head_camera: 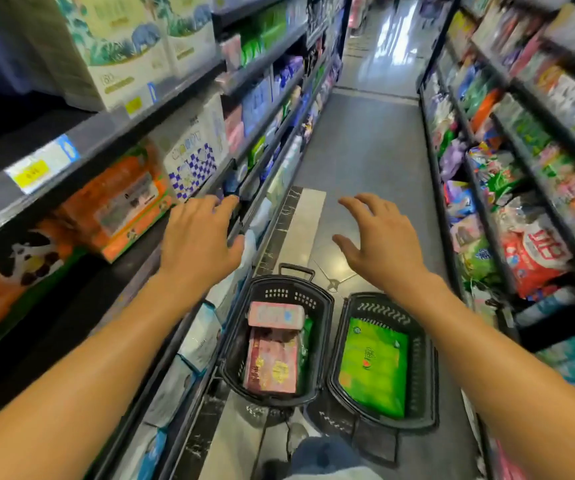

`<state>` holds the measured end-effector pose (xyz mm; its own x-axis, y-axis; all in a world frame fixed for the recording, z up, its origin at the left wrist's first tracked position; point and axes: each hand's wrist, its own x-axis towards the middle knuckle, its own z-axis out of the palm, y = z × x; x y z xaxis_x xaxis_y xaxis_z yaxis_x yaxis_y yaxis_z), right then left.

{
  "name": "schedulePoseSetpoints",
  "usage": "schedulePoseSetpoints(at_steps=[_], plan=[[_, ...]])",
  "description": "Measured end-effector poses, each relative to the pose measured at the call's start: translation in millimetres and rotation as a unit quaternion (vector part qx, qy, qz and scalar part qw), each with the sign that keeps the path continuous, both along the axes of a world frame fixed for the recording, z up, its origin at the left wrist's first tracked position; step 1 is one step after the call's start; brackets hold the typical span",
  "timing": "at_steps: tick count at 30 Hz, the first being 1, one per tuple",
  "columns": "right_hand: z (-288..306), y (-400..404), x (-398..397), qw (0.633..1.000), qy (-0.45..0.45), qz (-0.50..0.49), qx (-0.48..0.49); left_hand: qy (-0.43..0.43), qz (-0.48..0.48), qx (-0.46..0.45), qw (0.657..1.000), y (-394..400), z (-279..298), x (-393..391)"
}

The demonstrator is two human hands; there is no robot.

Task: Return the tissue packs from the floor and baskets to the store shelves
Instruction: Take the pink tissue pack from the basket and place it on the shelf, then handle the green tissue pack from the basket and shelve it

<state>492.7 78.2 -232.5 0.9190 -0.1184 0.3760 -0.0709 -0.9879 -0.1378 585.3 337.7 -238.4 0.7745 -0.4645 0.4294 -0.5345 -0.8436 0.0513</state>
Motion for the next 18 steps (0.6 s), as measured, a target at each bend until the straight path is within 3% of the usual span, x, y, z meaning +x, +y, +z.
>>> schedulePoseSetpoints(at_steps=[7,18], plan=[[-80,-57,-55,0.991,0.083,-0.082,0.060,0.111,-0.074,0.048,0.990,-68,-75,-22],[-187,-182,-89,0.952,0.192,-0.203,0.125,0.213,-0.181,0.126,0.952,-224,-175,-31]])
